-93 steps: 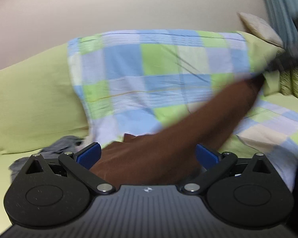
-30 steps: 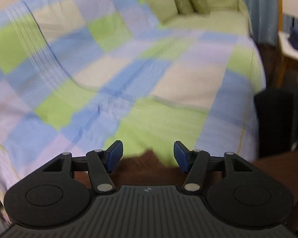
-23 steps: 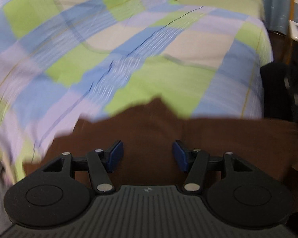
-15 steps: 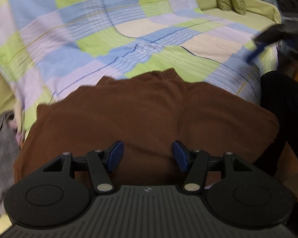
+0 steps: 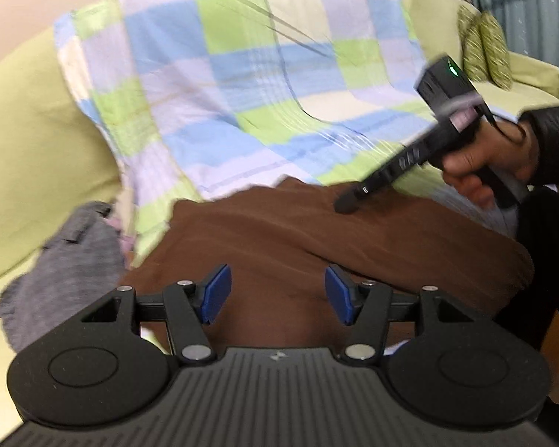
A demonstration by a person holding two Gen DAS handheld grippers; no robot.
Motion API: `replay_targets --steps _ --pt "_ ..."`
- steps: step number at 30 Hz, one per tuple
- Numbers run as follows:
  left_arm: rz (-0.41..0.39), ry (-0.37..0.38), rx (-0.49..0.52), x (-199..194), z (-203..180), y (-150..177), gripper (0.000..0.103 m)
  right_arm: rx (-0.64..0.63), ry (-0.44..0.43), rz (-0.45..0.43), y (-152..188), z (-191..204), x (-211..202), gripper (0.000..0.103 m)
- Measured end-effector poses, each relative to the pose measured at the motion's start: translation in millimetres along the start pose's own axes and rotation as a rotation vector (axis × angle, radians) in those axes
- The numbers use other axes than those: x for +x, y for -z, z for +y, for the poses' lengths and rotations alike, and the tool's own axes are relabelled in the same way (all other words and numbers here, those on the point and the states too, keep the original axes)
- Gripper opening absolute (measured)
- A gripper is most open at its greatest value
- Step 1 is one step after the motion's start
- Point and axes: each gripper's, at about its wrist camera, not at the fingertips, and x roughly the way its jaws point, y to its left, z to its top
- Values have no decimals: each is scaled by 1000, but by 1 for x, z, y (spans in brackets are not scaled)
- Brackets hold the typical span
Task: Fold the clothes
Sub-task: 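Lift the brown shorts off the pile with both tools and shake them out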
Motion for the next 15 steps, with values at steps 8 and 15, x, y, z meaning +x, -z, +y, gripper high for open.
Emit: replay_targets --steps 8,15 --pt "-74 -35 68 -34 8 -29 60 -393 -466 133 41 130 -37 4" --pt "-46 154 243 17 -29 -61 66 -480 -469 217 91 158 -63 31"
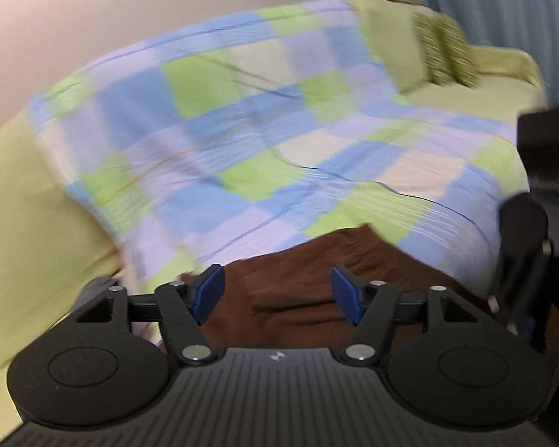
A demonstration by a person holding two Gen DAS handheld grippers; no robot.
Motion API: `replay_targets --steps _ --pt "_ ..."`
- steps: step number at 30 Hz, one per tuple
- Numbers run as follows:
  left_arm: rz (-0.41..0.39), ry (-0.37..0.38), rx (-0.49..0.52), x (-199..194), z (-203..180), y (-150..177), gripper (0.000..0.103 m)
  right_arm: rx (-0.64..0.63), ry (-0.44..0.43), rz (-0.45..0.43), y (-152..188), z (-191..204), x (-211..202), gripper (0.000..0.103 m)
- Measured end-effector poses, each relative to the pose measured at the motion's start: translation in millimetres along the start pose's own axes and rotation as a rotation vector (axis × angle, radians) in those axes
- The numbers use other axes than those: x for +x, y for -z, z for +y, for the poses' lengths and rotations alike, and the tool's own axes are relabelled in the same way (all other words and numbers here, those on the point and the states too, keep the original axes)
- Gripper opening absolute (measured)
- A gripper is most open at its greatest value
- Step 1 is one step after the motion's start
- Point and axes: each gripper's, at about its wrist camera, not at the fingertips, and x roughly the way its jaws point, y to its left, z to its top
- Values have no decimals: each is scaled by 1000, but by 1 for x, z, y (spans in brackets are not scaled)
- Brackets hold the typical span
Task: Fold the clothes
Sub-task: 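Lift the brown shorts off the pile with both tools and shake them out, then hold the shorts waistband up with both tools, spreading it between them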
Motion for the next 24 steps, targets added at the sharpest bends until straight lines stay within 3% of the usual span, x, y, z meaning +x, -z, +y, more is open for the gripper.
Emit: replay_targets --steps 4,6,10,15,19,24 --pt "35 148 120 62 -10 -20 66 178 190 -108 36 -14 -53 34" --pt "65 220 189 98 -13 -30 66 342 325 -163 71 -29 -87 36" --pt "114 365 317 155 -13 -39 66 514 410 -213 114 -39 -110 38" --pt "162 500 466 201 -17 -36 66 620 399 -204 145 -42 -100 43" --pt "202 590 580 225 -22 -38 74 650 386 -143 161 -49 -82 46" --pt "309 657 518 248 -20 -40 74 670 393 -109 168 -58 -75 49"
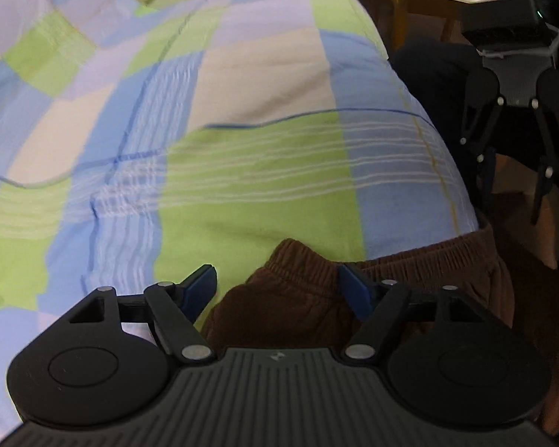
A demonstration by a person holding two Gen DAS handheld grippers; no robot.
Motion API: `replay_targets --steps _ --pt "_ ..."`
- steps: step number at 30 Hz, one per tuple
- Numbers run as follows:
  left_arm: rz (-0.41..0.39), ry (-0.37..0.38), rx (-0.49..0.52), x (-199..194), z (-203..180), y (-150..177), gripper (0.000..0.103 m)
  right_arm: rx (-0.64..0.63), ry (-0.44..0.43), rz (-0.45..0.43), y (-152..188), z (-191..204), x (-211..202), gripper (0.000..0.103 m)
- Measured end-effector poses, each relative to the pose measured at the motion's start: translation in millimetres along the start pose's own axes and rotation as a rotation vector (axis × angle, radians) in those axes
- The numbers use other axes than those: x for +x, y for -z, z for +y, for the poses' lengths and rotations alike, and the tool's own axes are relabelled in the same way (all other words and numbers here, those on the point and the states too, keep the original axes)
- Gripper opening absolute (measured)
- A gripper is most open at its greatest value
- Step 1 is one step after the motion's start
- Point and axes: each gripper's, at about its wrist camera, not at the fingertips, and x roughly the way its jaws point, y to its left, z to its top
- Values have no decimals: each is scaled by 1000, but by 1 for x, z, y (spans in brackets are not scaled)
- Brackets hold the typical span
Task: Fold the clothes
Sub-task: 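Hold the shorts waistband up with both tools, spreading it between them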
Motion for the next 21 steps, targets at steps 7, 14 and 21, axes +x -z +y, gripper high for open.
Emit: replay_targets --steps 7,14,21 --pt "-11 -15 -31 -4 -11 4 36 88 54 -29 6 -2 13 54" --pt "-136 -212 -125 -29 -43 33 19 208 138 -48 18 -4 5 56" --pt "-248 -266 -227 -56 -55 54 18 300 109 -4 25 -13 37 56"
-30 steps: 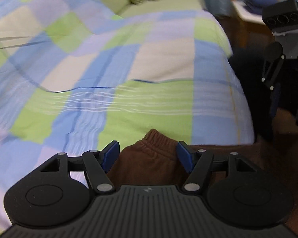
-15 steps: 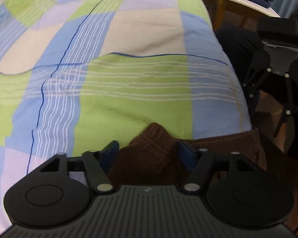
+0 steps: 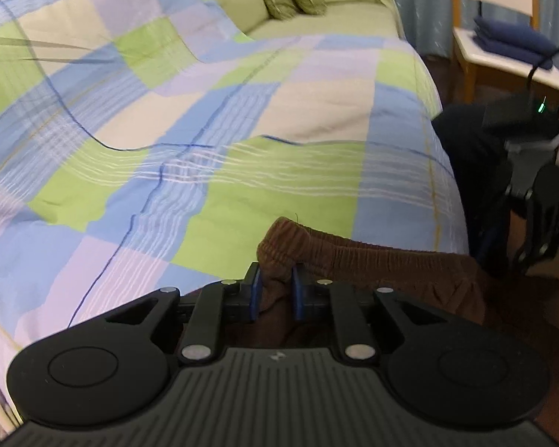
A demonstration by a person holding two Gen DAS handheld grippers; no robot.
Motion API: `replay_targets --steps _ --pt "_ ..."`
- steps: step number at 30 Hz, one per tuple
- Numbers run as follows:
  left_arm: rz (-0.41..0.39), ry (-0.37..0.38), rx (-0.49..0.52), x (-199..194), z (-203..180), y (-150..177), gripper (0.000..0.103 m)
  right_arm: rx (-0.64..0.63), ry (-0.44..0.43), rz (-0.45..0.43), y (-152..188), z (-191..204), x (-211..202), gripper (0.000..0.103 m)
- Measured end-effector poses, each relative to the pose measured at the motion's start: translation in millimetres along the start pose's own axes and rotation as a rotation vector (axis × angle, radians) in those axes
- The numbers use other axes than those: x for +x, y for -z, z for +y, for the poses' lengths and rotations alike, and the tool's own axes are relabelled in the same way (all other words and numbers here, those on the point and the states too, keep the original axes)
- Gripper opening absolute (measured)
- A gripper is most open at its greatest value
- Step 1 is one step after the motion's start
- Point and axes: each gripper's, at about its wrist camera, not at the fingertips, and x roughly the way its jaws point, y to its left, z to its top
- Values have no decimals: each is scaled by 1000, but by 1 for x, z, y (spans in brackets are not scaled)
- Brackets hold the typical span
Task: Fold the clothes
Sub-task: 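Hold the shorts waistband up with both tools, spreading it between them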
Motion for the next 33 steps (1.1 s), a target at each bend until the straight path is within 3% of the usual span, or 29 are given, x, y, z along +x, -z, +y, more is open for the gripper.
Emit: replay_targets --steps 3,5,7,10,15,19,25,30,33 --pt "-27 -36 -13 -18 -1 0 18 86 -25 3 -1 -8 12 54" --pt "-33 -65 -20 -24 -6 -2 18 101 -54 -8 1 -10 11 25" --pt "-49 -134 -41 -43 -12 -7 18 69 -54 -55 4 -1 -5 23" --pt "-85 -205 -78 -71 -15 -14 18 -52 -35 -160 1 28 -47 21" --pt "-301 -373 -173 -166 -38 -57 18 -301 2 -377 -18 87 -147 21" --pt "-459 -473 -191 -227 -67 -96 18 -455 45 -517 -26 127 -211 20" --pt "-638 -542 -157 -276 -106 -159 18 -672 149 -767 -22 180 -324 19" --pt "-701 -549 -150 -278 -110 -196 17 -803 287 -915 -23 207 -399 19" --pt "-694 -547 -204 -252 -92 -213 6 -845 395 -952 -46 208 -423 19"
